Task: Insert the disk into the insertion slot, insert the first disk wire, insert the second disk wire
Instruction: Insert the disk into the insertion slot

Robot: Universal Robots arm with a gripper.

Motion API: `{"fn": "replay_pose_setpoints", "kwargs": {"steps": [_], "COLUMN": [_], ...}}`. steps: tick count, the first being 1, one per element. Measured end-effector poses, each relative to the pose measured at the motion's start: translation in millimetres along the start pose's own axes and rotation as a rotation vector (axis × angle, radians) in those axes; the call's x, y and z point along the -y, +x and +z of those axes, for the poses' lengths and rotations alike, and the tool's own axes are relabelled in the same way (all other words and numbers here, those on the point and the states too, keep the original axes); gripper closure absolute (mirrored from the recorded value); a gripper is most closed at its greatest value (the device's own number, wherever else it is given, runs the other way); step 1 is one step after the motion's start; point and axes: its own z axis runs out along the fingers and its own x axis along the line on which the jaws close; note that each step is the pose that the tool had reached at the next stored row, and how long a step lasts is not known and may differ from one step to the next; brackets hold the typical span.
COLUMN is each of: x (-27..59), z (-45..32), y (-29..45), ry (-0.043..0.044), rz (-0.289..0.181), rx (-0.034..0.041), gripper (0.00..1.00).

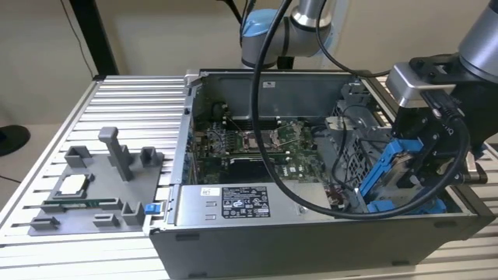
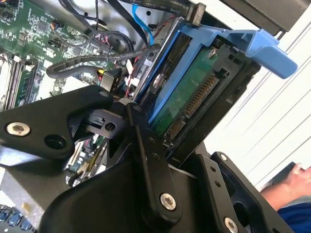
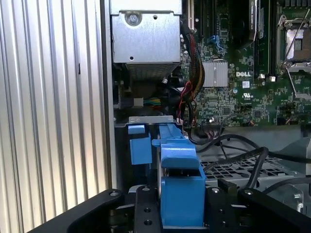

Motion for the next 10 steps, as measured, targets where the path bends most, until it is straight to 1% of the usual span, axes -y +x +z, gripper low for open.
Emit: {"fn": "replay_pose_setpoints", "kwargs": {"steps": [2,3,8,10], "x": [0.0,0.0,0.0,0.0], "z": [0.1,0.0,0.2,-1.6], "y": [0.0,0.0,0.0,-0.1], "ry": [0.0000,-0.0001,-0.0002,-0.0028], "rz": [0.000,0.000,0.000,0.000], "rx": [0.0001,-0.0002,0.0000,0.0000], "gripper": [1.00,0.00,0.00,0.00]}}
